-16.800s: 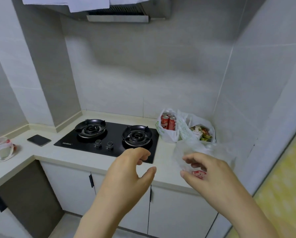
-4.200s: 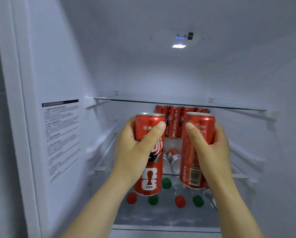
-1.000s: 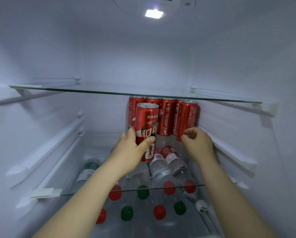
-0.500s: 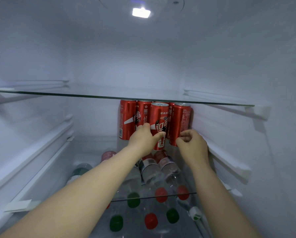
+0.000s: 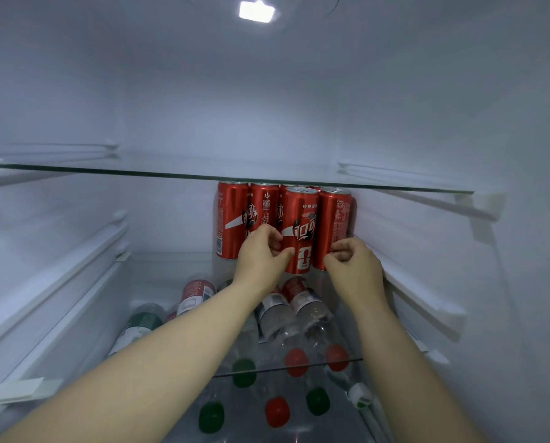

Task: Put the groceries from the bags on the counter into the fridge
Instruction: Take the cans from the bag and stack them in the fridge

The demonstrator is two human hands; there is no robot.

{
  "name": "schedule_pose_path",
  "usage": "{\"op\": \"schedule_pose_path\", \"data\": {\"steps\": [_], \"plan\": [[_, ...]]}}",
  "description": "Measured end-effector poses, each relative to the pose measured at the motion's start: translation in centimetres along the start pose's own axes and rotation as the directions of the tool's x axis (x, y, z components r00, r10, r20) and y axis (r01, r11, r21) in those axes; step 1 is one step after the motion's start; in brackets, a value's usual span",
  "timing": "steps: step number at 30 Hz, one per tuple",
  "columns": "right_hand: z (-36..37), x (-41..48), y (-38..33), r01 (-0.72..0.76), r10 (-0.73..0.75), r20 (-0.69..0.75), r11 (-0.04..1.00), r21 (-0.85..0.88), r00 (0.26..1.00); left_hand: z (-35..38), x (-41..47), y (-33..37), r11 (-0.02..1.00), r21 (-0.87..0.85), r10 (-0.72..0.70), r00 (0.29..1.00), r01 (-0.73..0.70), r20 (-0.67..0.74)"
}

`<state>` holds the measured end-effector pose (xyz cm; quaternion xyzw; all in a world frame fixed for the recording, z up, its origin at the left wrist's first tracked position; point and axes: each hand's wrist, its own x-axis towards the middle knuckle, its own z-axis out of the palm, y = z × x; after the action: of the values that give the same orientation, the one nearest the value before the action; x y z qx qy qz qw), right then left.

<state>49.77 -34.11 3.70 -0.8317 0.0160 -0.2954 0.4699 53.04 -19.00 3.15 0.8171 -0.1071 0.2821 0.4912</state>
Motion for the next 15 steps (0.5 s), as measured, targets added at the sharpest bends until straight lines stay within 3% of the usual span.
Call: {"op": "schedule_pose_path", "data": {"steps": [9, 15], "plan": [[0.0, 0.0, 0.0, -0.005, 0.005, 0.001, 1.0, 0.004, 1.0, -0.1, -0.1, 0.3, 0.998, 0.0, 0.06, 0.998, -0.06, 0.001], [0.0, 0.1, 0.0, 0.01, -0.01, 0.008, 1.0, -0.008, 1.0, 0.1, -0.5, 1.1, 0.991, -0.097, 0.089, 0.996, -0.088, 0.012]]}}
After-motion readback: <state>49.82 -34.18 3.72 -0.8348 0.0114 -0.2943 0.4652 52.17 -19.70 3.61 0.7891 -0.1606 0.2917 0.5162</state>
